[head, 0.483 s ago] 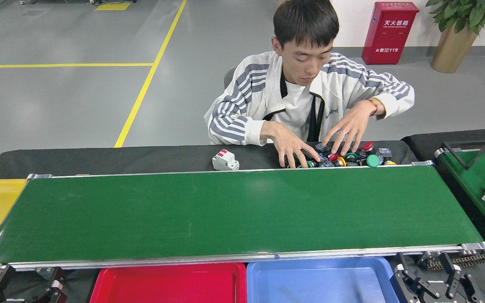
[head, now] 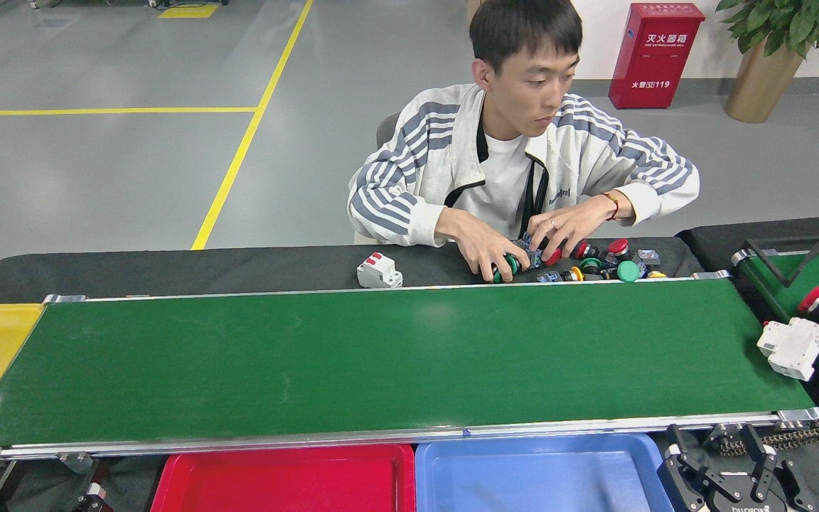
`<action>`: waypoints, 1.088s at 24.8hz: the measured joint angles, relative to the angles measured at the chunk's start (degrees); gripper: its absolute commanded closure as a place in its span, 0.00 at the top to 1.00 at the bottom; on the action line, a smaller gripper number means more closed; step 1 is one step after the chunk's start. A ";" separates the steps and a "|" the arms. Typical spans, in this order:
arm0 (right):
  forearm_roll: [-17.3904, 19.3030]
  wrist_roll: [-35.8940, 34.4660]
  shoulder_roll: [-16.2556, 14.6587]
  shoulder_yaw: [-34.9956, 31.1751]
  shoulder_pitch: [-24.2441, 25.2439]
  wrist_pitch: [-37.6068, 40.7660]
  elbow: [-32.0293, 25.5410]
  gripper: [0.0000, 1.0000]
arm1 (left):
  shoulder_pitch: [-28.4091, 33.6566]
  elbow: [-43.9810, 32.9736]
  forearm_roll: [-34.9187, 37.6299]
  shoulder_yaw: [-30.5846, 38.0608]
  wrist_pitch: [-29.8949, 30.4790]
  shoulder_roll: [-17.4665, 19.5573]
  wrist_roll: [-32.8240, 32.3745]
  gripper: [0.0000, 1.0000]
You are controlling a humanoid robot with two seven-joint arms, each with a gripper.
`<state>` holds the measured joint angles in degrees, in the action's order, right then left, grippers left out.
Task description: Pick switch part from conveyor to tray
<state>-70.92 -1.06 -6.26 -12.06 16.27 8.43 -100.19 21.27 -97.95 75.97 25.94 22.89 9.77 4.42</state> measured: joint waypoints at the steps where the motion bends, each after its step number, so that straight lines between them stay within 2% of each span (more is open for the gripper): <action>1: 0.00 0.00 0.00 0.00 0.00 0.01 0.17 1.00 | 0.00 -0.01 -0.04 0.01 -0.03 0.00 0.01 1.00; 22: 0.20 4.46 0.00 -0.81 -1.93 -2.01 2.91 1.00 | 0.01 0.01 -0.16 0.02 0.20 0.47 0.05 1.00; 27: 0.18 7.00 0.00 -0.84 -7.55 -3.81 7.00 0.99 | 0.01 0.03 -0.16 -0.15 0.25 0.47 0.05 1.00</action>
<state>-70.73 5.94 -6.26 -12.90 8.72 4.61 -93.19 21.28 -97.92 75.81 25.79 23.15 10.24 4.47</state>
